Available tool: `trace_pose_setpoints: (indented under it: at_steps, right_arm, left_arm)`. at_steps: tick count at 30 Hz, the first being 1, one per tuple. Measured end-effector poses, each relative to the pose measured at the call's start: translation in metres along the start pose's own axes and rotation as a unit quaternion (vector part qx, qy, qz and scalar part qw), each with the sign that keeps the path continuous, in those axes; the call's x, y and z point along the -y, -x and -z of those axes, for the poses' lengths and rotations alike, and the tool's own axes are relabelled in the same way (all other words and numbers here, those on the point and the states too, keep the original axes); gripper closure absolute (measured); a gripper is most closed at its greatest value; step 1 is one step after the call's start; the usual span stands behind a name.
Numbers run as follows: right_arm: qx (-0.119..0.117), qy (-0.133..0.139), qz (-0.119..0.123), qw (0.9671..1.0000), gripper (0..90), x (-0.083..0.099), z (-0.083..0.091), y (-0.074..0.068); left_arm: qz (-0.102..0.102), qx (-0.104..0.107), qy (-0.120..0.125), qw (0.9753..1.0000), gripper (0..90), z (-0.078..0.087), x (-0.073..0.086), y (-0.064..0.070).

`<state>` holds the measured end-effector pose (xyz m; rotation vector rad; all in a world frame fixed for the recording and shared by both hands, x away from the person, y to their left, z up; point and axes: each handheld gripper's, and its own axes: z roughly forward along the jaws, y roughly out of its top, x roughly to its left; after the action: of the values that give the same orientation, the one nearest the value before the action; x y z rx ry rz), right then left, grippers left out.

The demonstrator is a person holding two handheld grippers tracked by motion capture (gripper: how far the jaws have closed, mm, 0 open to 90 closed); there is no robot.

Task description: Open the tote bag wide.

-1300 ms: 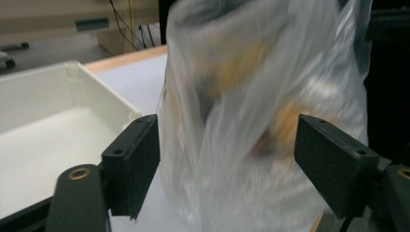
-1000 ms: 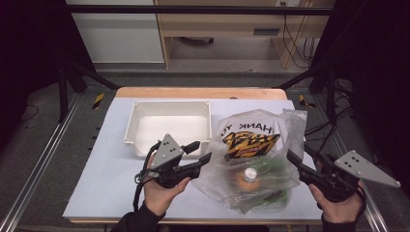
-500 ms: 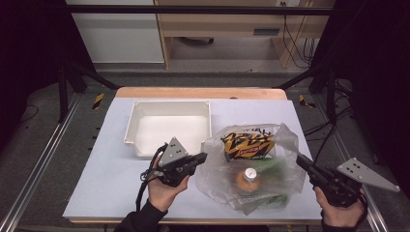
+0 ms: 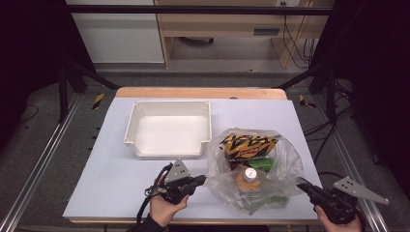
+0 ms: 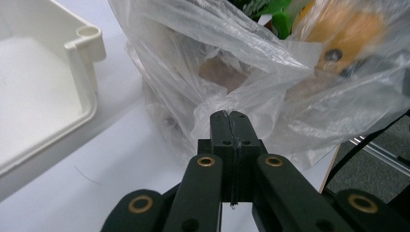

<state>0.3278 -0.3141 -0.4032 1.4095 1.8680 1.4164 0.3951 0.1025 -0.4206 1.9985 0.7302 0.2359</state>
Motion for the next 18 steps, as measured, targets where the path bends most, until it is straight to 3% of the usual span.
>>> trace_pose_setpoints:
  at_steps: [4,6,10,14,18]
  right_arm:
    - [-0.016,0.003,0.003,0.9999,89.9,0.002,0.0,-0.002]
    - [-0.035,0.009,0.009,0.9993,89.9,0.0,0.003,-0.008]
    - [-0.045,0.019,0.026,0.9984,90.0,-0.005,0.011,-0.017]
    - [-0.049,0.017,0.023,0.9984,90.0,-0.003,0.016,-0.018]
    - [-0.067,0.0,0.008,0.9977,90.0,0.004,0.013,-0.016]
  left_arm:
    - [-0.002,0.0,0.007,1.0,90.0,0.002,0.0,0.001]
    - [0.005,0.002,0.019,0.9998,90.0,0.011,0.0,-0.003]
    - [0.014,0.003,0.029,0.9995,90.0,0.03,0.004,-0.01]
    - [0.022,0.013,0.028,0.9993,90.0,0.045,0.016,-0.012]
    - [0.028,0.028,0.022,0.999,90.0,0.045,0.025,-0.01]
